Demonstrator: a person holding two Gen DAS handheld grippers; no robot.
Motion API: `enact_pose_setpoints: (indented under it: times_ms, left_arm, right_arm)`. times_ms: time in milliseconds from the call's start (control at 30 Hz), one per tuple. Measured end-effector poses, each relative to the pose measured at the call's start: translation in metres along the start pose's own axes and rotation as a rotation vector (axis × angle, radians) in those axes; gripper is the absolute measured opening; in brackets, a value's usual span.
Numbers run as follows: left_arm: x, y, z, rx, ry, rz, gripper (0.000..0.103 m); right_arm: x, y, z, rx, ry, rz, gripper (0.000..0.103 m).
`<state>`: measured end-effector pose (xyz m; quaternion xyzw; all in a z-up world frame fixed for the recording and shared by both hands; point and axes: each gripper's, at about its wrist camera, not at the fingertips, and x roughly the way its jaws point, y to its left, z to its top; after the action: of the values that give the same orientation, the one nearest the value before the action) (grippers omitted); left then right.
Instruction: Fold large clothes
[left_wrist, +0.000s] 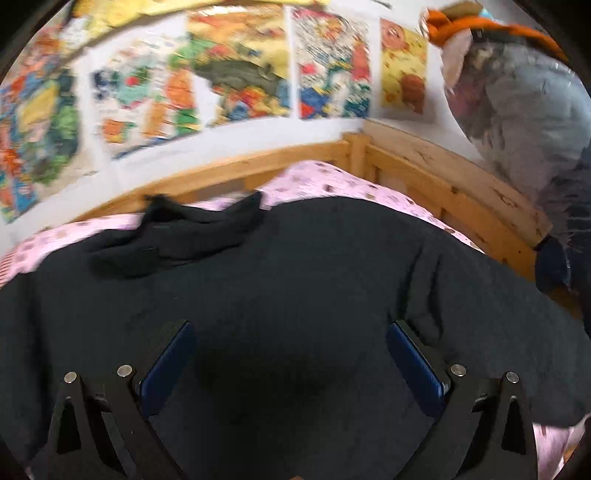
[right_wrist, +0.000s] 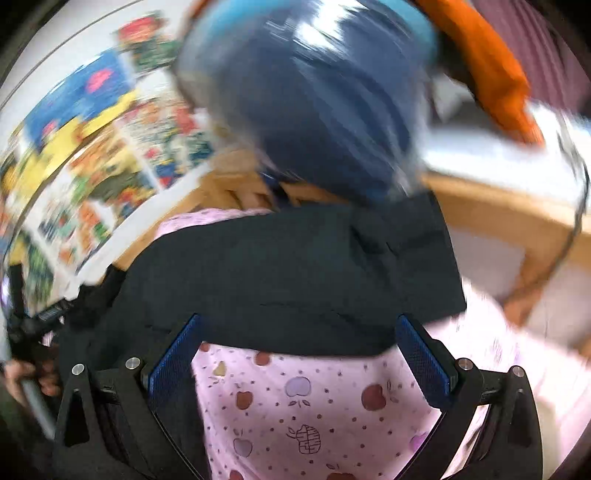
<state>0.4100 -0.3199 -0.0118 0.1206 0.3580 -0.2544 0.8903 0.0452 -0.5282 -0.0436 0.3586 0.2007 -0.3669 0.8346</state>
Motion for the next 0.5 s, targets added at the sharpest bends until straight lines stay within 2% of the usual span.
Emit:
enact_pose_setpoints:
  times_ms: [67, 133, 200, 267, 300, 333, 367, 400, 467, 500]
  left_arm:
    - [0.023, -0.009, 0.001, 0.001, 0.010, -0.043, 0.103]
    - [0.049, -0.016, -0.004, -0.003, 0.042, -0.081, 0.103]
    - [0.072, -0.023, -0.010, 0.012, 0.102, -0.096, 0.103]
    - [0.091, -0.030, -0.019, 0.041, 0.161, -0.085, 0.103]
    - [0.097, -0.030, -0.022, 0.041, 0.181, -0.088, 0.103]
    - [0.099, -0.030, -0.022, 0.035, 0.189, -0.095, 0.103]
    - [0.099, -0.028, -0.022, 0.024, 0.195, -0.106, 0.103]
    - [0.095, -0.026, -0.020, 0.015, 0.194, -0.118, 0.103]
    - [0.079, -0.019, -0.016, -0.005, 0.174, -0.153, 0.103]
    - [0.066, -0.012, -0.013, -0.010, 0.145, -0.191, 0.103]
  right_arm:
    - [0.016, -0.005, -0.006, 0.058, 0.019, -0.021, 0.101]
    - [0.035, -0.008, -0.011, 0.119, 0.042, -0.024, 0.093]
    - [0.046, -0.011, -0.016, 0.182, 0.046, -0.021, 0.074]
    - [0.053, -0.018, -0.012, 0.225, 0.008, -0.010, 0.068]
    - [0.052, -0.020, -0.013, 0.229, -0.017, 0.003, 0.056]
    - [0.055, -0.020, -0.009, 0.232, -0.044, 0.006, 0.046]
    - [0.060, -0.019, -0.005, 0.231, -0.056, -0.013, 0.028]
    - [0.063, -0.018, -0.002, 0.234, -0.055, -0.021, 0.019]
    - [0.062, -0.009, 0.002, 0.219, -0.060, -0.004, 0.009]
    - [0.052, 0.003, 0.004, 0.160, -0.090, -0.003, 0.008]
